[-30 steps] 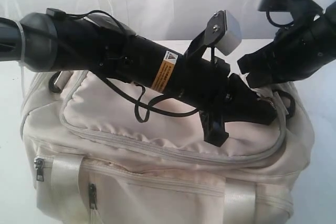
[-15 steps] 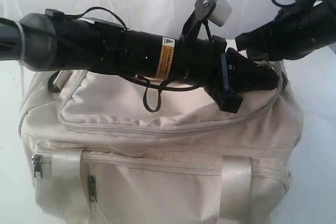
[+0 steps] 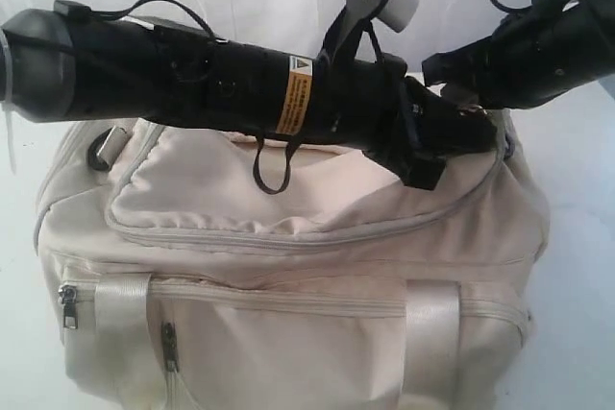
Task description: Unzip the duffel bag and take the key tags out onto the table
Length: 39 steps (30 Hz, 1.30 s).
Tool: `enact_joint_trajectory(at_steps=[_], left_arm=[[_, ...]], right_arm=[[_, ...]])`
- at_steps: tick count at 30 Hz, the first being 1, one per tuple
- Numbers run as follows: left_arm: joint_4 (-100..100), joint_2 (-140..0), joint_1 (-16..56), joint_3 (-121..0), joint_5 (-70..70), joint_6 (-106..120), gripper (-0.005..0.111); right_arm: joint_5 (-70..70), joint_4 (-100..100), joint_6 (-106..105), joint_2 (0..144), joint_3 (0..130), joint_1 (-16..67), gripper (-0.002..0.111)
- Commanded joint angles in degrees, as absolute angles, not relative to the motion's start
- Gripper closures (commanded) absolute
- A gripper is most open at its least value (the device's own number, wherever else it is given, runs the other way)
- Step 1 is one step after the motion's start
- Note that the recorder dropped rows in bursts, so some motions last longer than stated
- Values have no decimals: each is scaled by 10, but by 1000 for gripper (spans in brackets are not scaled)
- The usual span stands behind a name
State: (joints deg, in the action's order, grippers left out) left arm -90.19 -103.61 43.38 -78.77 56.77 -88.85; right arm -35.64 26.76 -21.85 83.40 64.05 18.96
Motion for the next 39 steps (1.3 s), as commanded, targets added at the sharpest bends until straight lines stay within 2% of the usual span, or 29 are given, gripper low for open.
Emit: enact_joint_trajectory(at_steps=[1,2,4,5,8,19,32,39], left_arm=[[-943,-1011,446,-801,599,-891,107],[-953,-1011,446,-801,597,-891,107],[-975,-1011,446,-801,597,-891,107],[-982,-1011,446,-801,597,-891,107],[-999,-1011,446,-801,589,-888,107],[-999,-1010,446,-801,524,-885,107],[-999,-983,446,-801,496,-885,107],[-999,-970,446,-801,482,-885,107]], right_arm=[[-355,245,-244,815,660,188,104],[-359,242,-253,811,665,188,100],[-378,213,-303,796,669,188,85],[-401,174,-315,784,669,188,73],[-430,81,-315,749,668,188,55],[-594,93,-313,661,664,188,56],[-599,207,-463,658,618,189,56],[-596,208,-463,658,618,189,59]])
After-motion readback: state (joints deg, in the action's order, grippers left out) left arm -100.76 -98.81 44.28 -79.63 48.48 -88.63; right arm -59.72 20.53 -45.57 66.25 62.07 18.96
